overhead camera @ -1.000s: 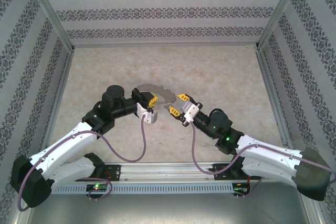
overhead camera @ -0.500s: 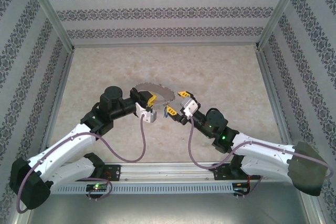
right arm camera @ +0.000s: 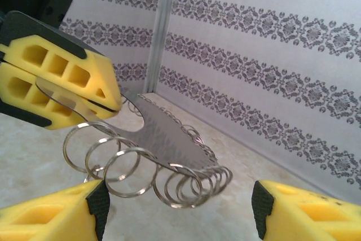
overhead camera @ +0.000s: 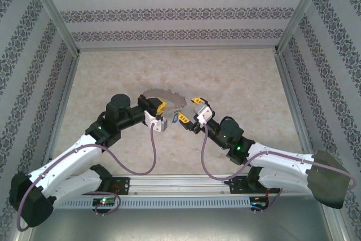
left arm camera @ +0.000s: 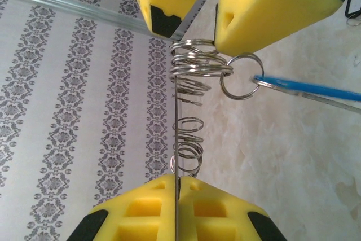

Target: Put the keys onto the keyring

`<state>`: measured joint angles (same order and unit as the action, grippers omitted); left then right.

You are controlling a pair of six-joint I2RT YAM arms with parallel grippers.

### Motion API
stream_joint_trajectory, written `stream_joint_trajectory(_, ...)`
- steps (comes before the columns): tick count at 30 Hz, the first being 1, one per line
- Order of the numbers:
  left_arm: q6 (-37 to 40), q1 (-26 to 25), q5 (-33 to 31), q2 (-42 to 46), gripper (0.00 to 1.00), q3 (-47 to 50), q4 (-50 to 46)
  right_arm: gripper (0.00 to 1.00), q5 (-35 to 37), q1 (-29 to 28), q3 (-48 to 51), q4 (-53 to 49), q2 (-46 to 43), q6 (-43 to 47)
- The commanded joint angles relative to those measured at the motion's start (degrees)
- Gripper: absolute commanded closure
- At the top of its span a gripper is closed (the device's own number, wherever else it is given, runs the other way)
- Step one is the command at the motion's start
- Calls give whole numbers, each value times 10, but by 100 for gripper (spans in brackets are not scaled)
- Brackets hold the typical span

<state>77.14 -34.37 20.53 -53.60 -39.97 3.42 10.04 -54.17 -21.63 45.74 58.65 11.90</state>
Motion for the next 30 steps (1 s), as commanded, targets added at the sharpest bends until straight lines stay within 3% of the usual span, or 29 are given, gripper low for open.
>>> stream_joint_trajectory(1,-2,7,5,16,100,5,13,31,53,5,0,17,-8,-9)
stream_joint_trajectory(6,-1,7,5,17,100,4,9,30,59,36,13,-10,-28,-31)
stream_joint_trajectory(10,1,7,4,16,100,3,7,28,22,66,27,-28,-47,-42)
stream_joint_trajectory(15,-10,7,15,15,100,-5,-3,29,-140,102,47,-77,-95,2)
stream_joint_trajectory(18,-34,9,35,15,100,-18,-17,33,-186,107,46,-117,-123,57)
stream_joint_trajectory(23,-118,36,114,-36,100,-131,-196,34,-192,139,56,-133,-144,79)
stream_joint_trajectory(30,-200,55,111,-161,100,-309,-443,32,-216,168,84,-100,-140,61)
